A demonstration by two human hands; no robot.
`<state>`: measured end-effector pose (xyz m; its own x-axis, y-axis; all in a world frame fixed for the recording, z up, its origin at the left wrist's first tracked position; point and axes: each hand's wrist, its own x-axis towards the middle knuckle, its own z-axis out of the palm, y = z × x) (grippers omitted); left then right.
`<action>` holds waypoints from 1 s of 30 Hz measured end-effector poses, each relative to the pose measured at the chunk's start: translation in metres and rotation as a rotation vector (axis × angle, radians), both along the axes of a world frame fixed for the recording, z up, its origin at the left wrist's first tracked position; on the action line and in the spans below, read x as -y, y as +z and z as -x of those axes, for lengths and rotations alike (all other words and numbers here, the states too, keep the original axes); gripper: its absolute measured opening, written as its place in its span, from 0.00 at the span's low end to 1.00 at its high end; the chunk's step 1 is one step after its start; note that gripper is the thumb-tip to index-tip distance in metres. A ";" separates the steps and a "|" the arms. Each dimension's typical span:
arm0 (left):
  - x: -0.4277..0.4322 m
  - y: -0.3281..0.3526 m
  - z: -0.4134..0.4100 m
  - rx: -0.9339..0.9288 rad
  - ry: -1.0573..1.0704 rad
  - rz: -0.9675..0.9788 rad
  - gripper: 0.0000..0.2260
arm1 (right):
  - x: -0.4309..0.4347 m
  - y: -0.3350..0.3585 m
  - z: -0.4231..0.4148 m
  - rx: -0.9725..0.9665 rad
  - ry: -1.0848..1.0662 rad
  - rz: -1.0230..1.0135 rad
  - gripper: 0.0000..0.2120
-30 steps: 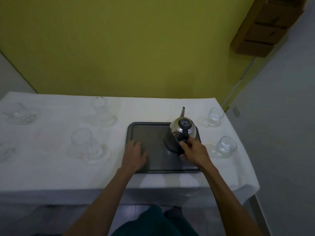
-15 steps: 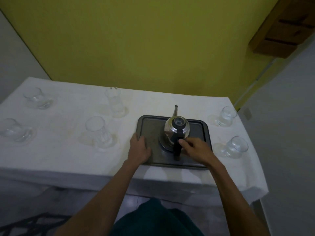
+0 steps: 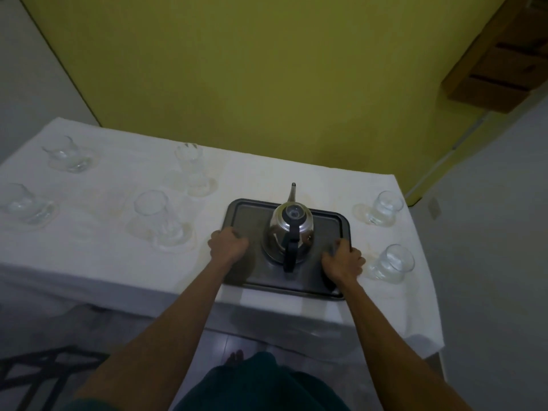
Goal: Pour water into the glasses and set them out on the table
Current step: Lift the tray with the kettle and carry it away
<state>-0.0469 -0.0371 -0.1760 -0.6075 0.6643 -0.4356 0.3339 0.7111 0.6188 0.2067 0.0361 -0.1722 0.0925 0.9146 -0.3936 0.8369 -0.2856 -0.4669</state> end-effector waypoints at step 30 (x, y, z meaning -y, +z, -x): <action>0.444 0.006 0.100 0.098 1.225 -0.128 0.07 | 0.266 -0.025 0.272 -0.338 0.517 -0.053 0.27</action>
<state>-0.1467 -0.4807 -0.1696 -0.8271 -0.2789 -0.4879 -0.5613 0.4544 0.6917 -0.0648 -0.2300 -0.1967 -0.4894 0.8271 -0.2764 0.6639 0.1479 -0.7330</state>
